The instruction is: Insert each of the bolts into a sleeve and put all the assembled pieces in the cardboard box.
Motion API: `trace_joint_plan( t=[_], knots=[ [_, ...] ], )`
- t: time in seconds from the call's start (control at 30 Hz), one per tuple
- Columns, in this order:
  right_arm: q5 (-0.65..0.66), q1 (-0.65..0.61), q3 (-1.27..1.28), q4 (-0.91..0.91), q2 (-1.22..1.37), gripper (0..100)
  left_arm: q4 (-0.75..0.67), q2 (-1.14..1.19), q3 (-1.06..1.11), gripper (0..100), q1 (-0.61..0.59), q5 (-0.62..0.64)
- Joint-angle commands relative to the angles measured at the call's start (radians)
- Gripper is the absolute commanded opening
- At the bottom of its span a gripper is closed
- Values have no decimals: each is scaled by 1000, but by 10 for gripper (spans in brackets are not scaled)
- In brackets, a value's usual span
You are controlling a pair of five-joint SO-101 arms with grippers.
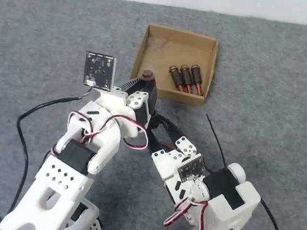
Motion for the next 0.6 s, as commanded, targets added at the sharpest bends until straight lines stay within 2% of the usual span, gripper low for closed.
trace_joint_plan(
  t=[0.0,0.3,0.57],
  knots=[
    [11,2,8,-13,-2,7,-60,-6,21,11,5,6],
    [11,7,8,-13,-2,7,-160,-8,127,11,63,-5],
    [9,33,5,-13,-2,7,-169,-11,157,11,68,-46]
  ],
)
